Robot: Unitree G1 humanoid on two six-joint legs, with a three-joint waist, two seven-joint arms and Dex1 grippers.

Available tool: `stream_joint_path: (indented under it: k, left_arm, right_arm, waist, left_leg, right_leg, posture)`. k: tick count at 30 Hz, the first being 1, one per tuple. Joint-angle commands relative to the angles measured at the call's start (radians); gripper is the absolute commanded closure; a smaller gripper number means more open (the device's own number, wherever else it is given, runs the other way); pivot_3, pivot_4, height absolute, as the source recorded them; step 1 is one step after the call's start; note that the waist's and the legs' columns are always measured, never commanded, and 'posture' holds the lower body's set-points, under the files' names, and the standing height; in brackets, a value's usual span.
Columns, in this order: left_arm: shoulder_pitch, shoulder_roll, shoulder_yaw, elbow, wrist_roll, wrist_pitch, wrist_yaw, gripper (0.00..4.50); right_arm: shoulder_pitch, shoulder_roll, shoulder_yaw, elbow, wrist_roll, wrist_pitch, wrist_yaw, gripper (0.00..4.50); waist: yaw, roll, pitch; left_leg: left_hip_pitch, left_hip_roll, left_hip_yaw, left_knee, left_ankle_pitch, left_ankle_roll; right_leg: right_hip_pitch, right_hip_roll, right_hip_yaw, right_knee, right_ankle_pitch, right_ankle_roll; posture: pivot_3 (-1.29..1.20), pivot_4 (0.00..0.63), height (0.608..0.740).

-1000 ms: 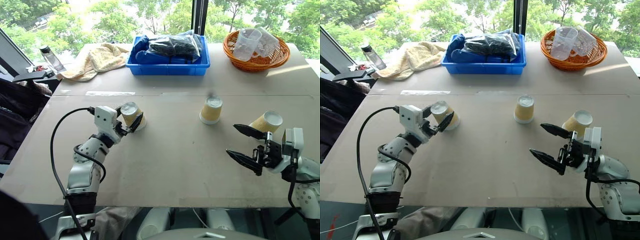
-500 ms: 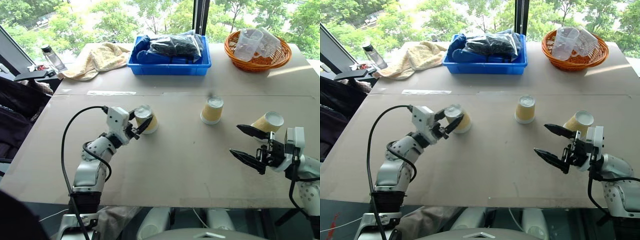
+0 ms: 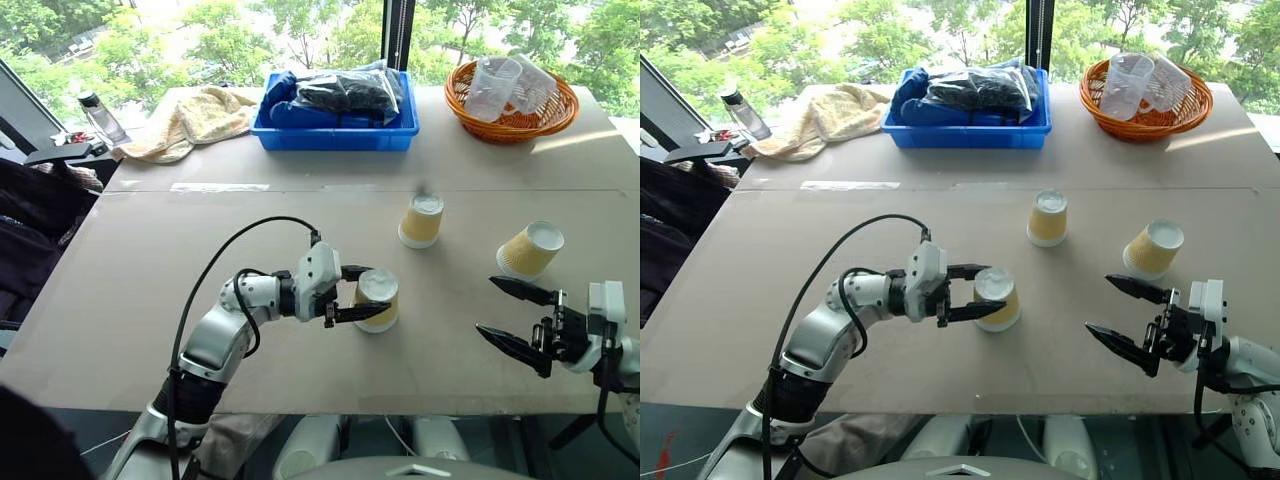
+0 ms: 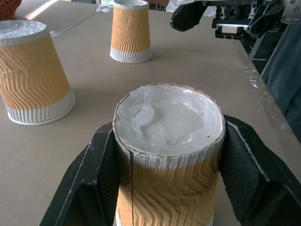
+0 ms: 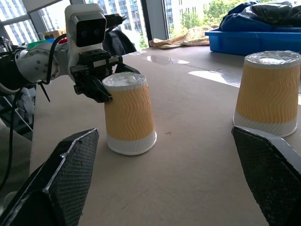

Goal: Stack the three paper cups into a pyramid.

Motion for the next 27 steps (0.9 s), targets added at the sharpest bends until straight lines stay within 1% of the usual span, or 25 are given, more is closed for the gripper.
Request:
stream_joint_path:
  k: [1, 2, 3, 6, 7, 11, 14, 18, 19, 21, 24, 27]
  left_arm:
    - [-0.003, 0.007, -0.007, 0.011, 0.015, -0.030, -0.030, 2.17]
    - [-0.002, 0.004, -0.003, 0.016, 0.016, -0.044, -0.033, 2.17]
    - [-0.001, 0.003, -0.002, 0.019, 0.018, -0.053, -0.035, 1.37]
    - [0.002, -0.005, 0.010, 0.008, -0.014, -0.081, -0.066, 0.11]
    - [0.005, 0.000, 0.022, -0.012, -0.034, -0.073, -0.074, 0.04]
    - [0.013, 0.029, 0.067, -0.088, -0.070, -0.038, -0.066, 0.04]
    - [0.028, 0.069, 0.134, -0.172, -0.144, 0.032, -0.047, 0.04]
    - [0.052, 0.169, 0.276, -0.278, -0.296, 0.194, -0.004, 0.04]
    - [0.059, 0.210, 0.315, -0.289, -0.323, 0.233, -0.005, 0.04]
    - [0.058, 0.290, 0.407, -0.279, -0.366, 0.296, -0.001, 0.04]
    - [0.044, 0.357, 0.498, -0.266, -0.429, 0.353, 0.005, 0.04]
    - [0.037, 0.398, 0.557, -0.259, -0.469, 0.386, -0.001, 0.04]
  right_arm:
    - [0.017, 0.002, -0.036, -0.028, 0.002, -0.036, 0.008, 0.00]
    - [0.021, 0.003, -0.037, -0.027, 0.001, -0.040, 0.008, 0.00]
    - [0.022, 0.004, -0.038, -0.027, 0.001, -0.042, 0.007, 0.00]
    - [0.017, 0.008, -0.042, -0.017, -0.007, -0.059, 0.001, 0.00]
    - [0.011, 0.010, -0.043, -0.012, -0.011, -0.065, -0.004, 0.00]
    - [-0.015, 0.021, -0.031, 0.005, -0.038, -0.086, -0.027, 0.00]
    - [-0.063, 0.058, -0.017, -0.013, -0.045, -0.059, -0.126, 0.00]
    - [-0.150, 0.075, 0.041, 0.004, -0.161, -0.018, -0.270, 0.00]
    - [-0.180, 0.086, 0.063, 0.009, -0.177, -0.001, -0.302, 0.00]
    - [-0.272, 0.126, 0.137, 0.048, -0.265, 0.022, -0.393, 0.00]
    - [-0.391, 0.178, 0.199, 0.129, -0.359, 0.034, -0.486, 0.00]
    - [-0.486, 0.224, 0.222, 0.206, -0.390, 0.027, -0.528, 0.00]
  waist:
    - [0.002, 0.000, 0.000]
    - [0.001, 0.000, 0.000]
    - [0.001, 0.000, 0.000]
    - [0.001, 0.000, 0.000]
    - [0.001, 0.000, 0.000]
    - [0.001, 0.000, 0.000]
    - [-0.004, 0.000, 0.000]
    - [-0.010, 0.000, 0.000]
    - [-0.013, 0.000, 0.000]
    - [-0.024, -0.001, 0.001]
    - [-0.025, 0.000, 0.001]
    - [-0.024, 0.000, 0.002]
  left_leg:
    - [0.000, 0.000, 0.000, 0.000, 0.000, 0.000]
    - [0.000, 0.000, 0.000, 0.000, 0.000, 0.000]
    - [0.000, 0.000, 0.000, 0.000, 0.000, 0.000]
    - [0.000, 0.000, 0.000, 0.000, 0.000, 0.000]
    - [0.000, 0.000, 0.000, 0.000, 0.000, 0.000]
    - [0.000, 0.000, 0.000, 0.000, 0.000, 0.000]
    - [0.000, 0.000, 0.000, 0.000, 0.000, 0.000]
    - [0.000, 0.000, 0.000, 0.000, 0.000, 0.000]
    - [0.000, 0.000, 0.000, 0.000, 0.000, 0.000]
    - [0.000, 0.000, 0.000, 0.000, 0.000, -0.001]
    - [0.001, 0.000, 0.000, 0.000, 0.001, -0.002]
    - [0.001, 0.000, 0.000, 0.000, 0.001, -0.002]
  right_leg:
    - [0.000, 0.000, 0.000, 0.000, 0.000, 0.000]
    - [0.000, 0.000, 0.000, 0.000, 0.000, 0.000]
    - [0.000, 0.000, 0.000, 0.000, 0.000, 0.000]
    - [0.000, 0.000, 0.000, 0.000, 0.000, 0.000]
    - [0.000, 0.000, 0.000, 0.000, 0.000, 0.000]
    - [0.000, 0.000, 0.000, 0.000, 0.000, 0.000]
    - [0.000, 0.000, 0.000, 0.000, 0.000, 0.000]
    - [-0.001, 0.000, 0.000, 0.001, 0.000, 0.000]
    - [-0.001, 0.000, 0.001, 0.001, 0.000, 0.000]
    - [-0.001, 0.000, 0.001, 0.002, 0.000, 0.000]
    - [-0.002, 0.001, 0.001, 0.004, 0.000, 0.000]
    - [-0.003, 0.001, 0.002, 0.004, 0.000, 0.000]
  posture:
    - [0.00, 0.150, 0.740]
    - [0.00, 0.150, 0.740]
    - [0.00, 0.150, 0.740]
    - [0.00, 0.150, 0.740]
    - [0.00, 0.150, 0.740]
    - [0.00, 0.150, 0.740]
    - [0.00, 0.150, 0.740]
    - [0.00, 0.150, 0.740]
    - [0.00, 0.150, 0.740]
    - [0.00, 0.150, 0.740]
    - [0.00, 0.150, 0.740]
    - [0.00, 0.150, 0.740]
